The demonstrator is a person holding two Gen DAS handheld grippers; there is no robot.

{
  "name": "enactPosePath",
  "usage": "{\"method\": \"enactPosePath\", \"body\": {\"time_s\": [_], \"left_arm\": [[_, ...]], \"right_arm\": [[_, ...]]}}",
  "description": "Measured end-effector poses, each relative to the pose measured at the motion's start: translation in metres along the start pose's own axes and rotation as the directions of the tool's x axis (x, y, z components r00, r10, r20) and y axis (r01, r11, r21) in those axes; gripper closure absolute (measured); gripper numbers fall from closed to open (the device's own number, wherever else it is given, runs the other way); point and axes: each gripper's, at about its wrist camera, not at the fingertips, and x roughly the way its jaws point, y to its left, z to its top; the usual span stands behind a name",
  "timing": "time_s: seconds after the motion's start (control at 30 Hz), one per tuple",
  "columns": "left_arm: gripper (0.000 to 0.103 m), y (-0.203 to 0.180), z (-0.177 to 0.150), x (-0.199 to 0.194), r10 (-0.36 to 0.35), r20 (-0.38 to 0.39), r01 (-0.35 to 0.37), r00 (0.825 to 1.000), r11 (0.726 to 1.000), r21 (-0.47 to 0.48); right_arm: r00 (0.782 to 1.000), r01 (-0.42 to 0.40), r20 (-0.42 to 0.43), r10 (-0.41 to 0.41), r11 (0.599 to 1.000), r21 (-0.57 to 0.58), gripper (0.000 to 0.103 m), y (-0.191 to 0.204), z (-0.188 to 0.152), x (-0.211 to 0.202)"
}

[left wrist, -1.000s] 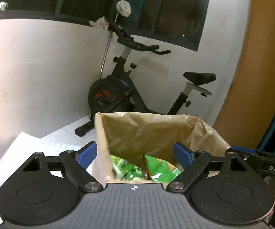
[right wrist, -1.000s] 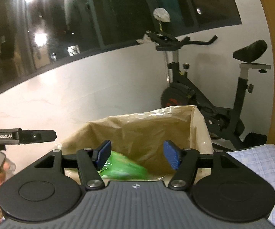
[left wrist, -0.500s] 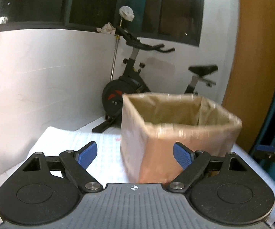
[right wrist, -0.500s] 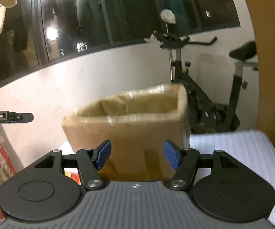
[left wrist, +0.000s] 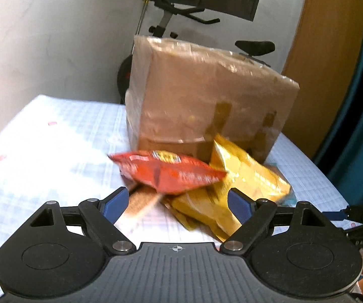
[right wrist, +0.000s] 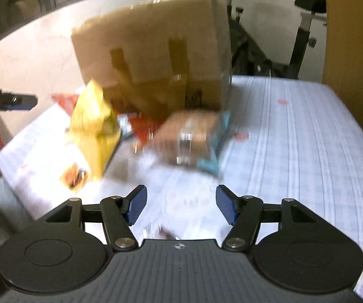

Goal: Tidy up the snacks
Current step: 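Grasp the yellow candy packet with the left tool while the right tool grasps the brown packet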

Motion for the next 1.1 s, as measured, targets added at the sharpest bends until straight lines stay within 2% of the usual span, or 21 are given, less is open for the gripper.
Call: {"method": "enactPosePath", "body": {"time_s": [0.17, 0.37, 0.43, 0.8, 1.1], "left_arm": [[0.016, -0.002, -0.015, -0.001, 0.009, -0.001, -0.009, 1.0, 1.0, -0.008], [0.016, -0.009, -0.031, 0.001, 0.019, -0.009, -0.019, 1.0, 1.0, -0.021], [0.016, -0.009, -0.031, 0.002, 0.02, -0.009, -0.02, 1.0, 0.999, -0.025], [0.016, -0.014, -0.041, 0.007, 0.029, -0.036, -0.03, 0.999, 0.999, -0.02], [0.017, -0.014, -0.05, 0.019, 0.025, -0.072, -0.027, 0.997, 0.999, -0.023]], "right_arm": [[0.994, -0.032, -0.106, 0.023, 0.996, -0.08, 0.039, 0.0, -0.011, 0.0], [0.984, -0.053, -0.175, 0.026, 0.987, -0.151, 0.04, 0.007, -0.023, -0.001], [0.982, -0.037, -0.19, 0.0, 0.981, -0.191, 0.04, 0.012, -0.025, 0.003], [0.99, -0.03, -0.143, -0.001, 0.976, -0.217, 0.038, 0.023, 0.002, 0.044], [0.995, -0.046, -0.101, 0.018, 0.959, -0.28, 0.029, 0.034, 0.015, 0.072]]}}
